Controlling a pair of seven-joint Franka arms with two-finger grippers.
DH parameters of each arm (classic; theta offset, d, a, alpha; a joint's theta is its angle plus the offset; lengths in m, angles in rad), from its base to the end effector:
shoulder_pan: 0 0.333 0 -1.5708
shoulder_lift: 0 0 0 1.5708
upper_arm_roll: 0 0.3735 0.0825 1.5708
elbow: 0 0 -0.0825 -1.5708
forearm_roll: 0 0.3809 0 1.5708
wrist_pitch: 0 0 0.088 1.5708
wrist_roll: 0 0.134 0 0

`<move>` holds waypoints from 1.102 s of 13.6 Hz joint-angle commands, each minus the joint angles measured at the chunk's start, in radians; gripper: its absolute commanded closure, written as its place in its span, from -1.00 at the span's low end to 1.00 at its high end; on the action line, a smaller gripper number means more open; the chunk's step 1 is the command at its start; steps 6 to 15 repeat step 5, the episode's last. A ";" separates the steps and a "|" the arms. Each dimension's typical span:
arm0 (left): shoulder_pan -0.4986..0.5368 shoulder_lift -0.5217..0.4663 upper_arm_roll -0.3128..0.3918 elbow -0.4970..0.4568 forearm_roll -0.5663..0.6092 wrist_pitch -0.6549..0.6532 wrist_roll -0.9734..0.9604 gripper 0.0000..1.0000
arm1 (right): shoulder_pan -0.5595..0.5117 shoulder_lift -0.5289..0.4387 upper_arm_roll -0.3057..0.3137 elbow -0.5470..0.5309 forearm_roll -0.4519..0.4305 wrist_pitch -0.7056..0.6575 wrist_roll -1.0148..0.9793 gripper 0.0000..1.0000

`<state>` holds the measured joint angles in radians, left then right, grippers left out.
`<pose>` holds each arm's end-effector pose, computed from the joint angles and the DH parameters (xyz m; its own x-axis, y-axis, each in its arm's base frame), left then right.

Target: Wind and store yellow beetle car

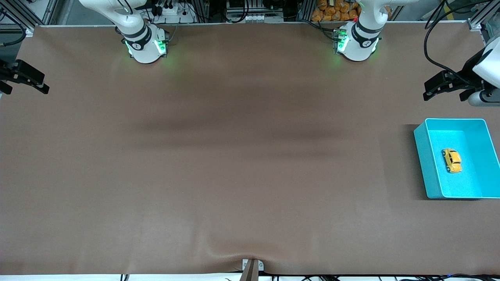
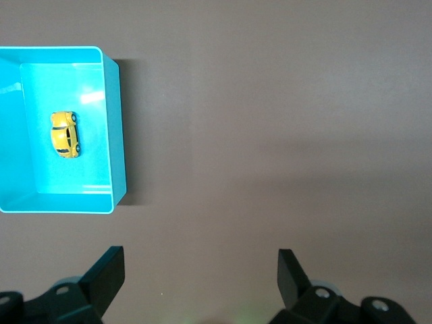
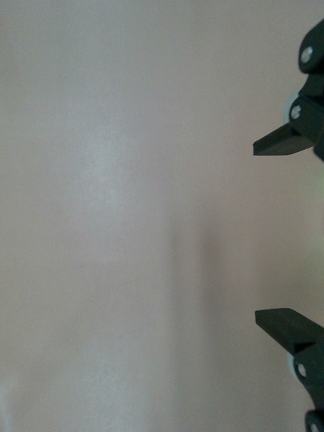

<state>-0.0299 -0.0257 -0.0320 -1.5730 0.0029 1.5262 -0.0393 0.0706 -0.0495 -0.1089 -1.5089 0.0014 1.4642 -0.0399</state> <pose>0.5359 -0.0331 0.6641 0.9995 -0.0224 -0.0209 -0.0225 -0.9997 -0.0046 0.5216 -0.0217 0.7007 1.0000 0.0019 0.0048 0.0019 -1.0000 -0.0066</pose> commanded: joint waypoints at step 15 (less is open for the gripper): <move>0.001 -0.008 0.000 0.007 0.003 -0.020 0.015 -1.00 | 0.024 0.010 -0.002 0.018 0.011 -0.015 0.000 -1.00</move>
